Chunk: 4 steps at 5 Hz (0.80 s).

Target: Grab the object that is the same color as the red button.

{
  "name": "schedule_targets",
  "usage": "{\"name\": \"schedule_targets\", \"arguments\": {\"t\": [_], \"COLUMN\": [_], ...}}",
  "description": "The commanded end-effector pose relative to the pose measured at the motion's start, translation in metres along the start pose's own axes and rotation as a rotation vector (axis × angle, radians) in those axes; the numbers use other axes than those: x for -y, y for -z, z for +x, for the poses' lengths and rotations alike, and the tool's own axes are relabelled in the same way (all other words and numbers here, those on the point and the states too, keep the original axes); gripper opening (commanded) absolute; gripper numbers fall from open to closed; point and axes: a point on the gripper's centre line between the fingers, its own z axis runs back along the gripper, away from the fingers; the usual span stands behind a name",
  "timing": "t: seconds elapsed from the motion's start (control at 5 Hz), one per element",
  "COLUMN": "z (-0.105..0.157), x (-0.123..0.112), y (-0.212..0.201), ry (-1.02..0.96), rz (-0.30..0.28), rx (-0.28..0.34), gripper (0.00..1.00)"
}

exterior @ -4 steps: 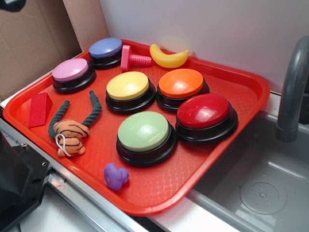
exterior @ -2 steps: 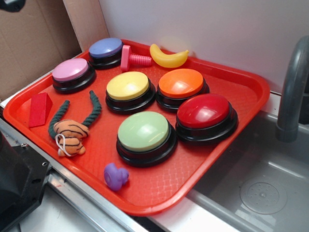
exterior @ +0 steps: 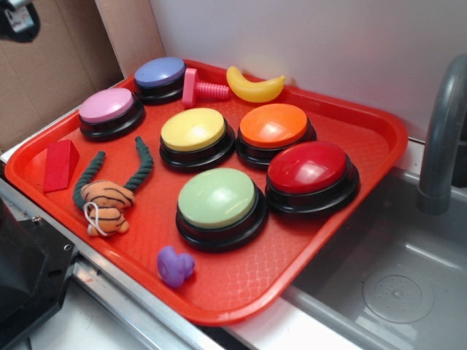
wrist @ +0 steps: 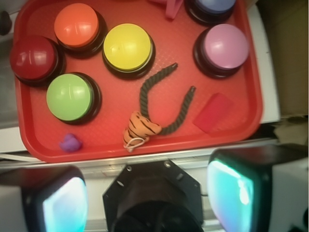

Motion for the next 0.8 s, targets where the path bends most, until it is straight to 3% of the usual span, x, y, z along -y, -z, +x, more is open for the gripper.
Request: {"name": "schedule_targets", "arguments": {"t": [0.0, 0.2, 0.6], "z": [0.013, 0.017, 0.023], "x": [-0.056, -0.082, -0.113], "y": [0.042, 0.075, 0.127], "ry": [-0.334, -0.46, -0.555], "rz": [0.133, 0.175, 0.239], "rx": [0.085, 0.121, 0.154], "gripper": [1.0, 1.0, 1.0]}}
